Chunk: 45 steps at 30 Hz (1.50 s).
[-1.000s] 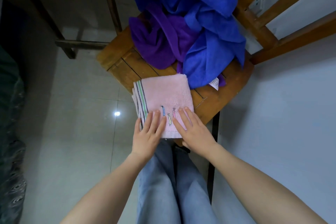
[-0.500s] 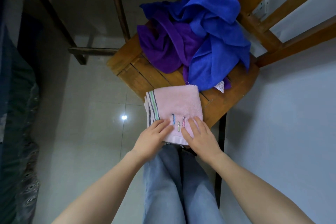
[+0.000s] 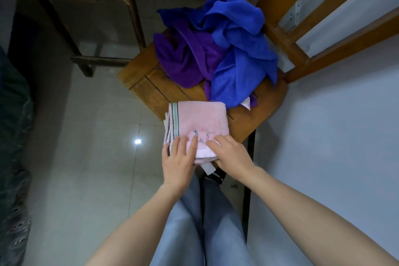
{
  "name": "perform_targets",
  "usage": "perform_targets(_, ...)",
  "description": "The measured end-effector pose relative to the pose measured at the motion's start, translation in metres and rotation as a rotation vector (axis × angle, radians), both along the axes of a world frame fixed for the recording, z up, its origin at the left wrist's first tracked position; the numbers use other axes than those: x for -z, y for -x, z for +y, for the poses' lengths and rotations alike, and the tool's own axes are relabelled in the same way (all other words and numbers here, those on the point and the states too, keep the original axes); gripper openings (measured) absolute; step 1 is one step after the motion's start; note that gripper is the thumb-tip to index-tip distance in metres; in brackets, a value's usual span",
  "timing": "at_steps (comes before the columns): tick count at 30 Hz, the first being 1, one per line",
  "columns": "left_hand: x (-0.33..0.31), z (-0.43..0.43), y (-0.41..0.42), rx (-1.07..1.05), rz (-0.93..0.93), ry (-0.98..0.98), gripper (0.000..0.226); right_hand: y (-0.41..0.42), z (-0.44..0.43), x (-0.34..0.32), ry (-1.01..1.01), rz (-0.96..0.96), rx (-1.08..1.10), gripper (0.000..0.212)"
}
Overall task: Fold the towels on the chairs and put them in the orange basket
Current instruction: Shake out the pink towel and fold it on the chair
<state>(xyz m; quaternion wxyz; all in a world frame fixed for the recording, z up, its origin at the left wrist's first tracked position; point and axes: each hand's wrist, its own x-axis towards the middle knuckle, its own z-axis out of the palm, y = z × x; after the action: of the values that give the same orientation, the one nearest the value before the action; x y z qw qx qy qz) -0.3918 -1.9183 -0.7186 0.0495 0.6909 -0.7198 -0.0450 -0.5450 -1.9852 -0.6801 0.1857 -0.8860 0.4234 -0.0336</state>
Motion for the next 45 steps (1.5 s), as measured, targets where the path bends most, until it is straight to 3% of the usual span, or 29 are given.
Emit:
perform_targets(6, -0.047, -0.040, -0.010, 0.166, 0.076, 0.066, 0.032, 0.009, -0.023, -0.044, 0.012, 0.023, -0.017, 0.054)
perform_targets(12, -0.146, -0.073, -0.011, 0.275, 0.004, 0.056, 0.029, 0.019, -0.050, -0.131, 0.111, 0.044, -0.034, 0.048)
perform_targets(16, -0.225, -0.110, -0.007, 0.353, -0.088, 0.115, 0.050, 0.031, -0.079, -0.200, 0.267, 0.031, -0.062, 0.046)
perform_targets(33, -0.522, -0.255, 0.018, 0.454, -0.322, 0.931, 0.048, 0.065, -0.184, -0.501, 0.969, 0.036, 0.029, 0.049)
perform_targets(39, -0.567, -0.261, 0.000, 0.417, -0.365, 1.124, 0.030, 0.051, -0.195, -0.555, 1.116, -0.003, -0.073, 0.050)
perform_targets(45, -0.571, -0.246, -0.034, 0.361, -0.413, 1.189, 0.022, 0.017, -0.206, -0.553, 1.129, -0.075, -0.148, 0.054)
